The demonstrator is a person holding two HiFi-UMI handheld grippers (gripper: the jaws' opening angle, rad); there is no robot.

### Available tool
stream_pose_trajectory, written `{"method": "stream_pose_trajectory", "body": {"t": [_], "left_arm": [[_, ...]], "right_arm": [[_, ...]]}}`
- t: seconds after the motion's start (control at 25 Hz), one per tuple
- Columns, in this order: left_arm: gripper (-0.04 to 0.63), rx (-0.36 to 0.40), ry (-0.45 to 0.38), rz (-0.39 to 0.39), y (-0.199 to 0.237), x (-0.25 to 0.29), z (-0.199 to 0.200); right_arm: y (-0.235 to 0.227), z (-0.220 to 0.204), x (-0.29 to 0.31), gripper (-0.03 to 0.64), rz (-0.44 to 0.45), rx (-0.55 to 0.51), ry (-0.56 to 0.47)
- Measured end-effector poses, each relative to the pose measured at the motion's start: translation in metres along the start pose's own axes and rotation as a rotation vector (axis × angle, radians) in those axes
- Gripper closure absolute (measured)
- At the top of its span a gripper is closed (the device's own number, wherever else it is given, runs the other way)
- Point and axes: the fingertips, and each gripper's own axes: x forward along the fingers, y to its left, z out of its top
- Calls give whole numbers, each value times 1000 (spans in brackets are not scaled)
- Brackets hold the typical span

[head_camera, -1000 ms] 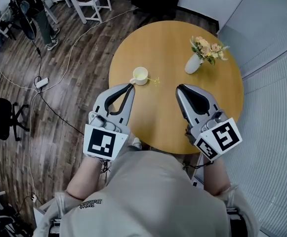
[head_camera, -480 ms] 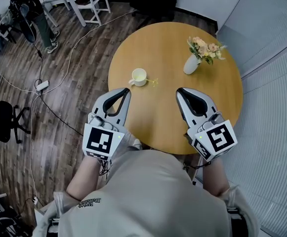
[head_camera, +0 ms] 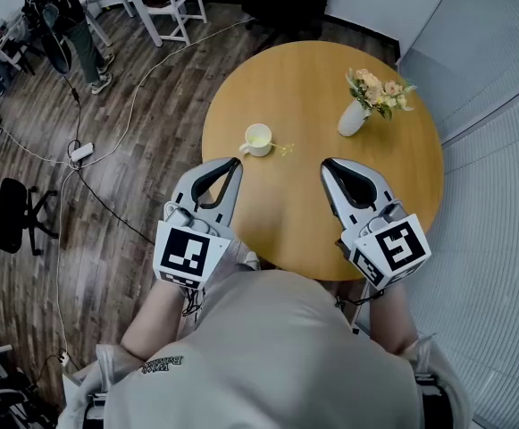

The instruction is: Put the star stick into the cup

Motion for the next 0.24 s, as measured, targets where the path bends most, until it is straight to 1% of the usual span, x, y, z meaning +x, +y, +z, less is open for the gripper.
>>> {"method": "stream_pose_trajectory", "body": {"t": [0.24], "left_arm": [[572, -1, 13, 2, 6, -3, -4]], "right_arm": [[7, 1, 7, 581, 14, 0, -1]]}}
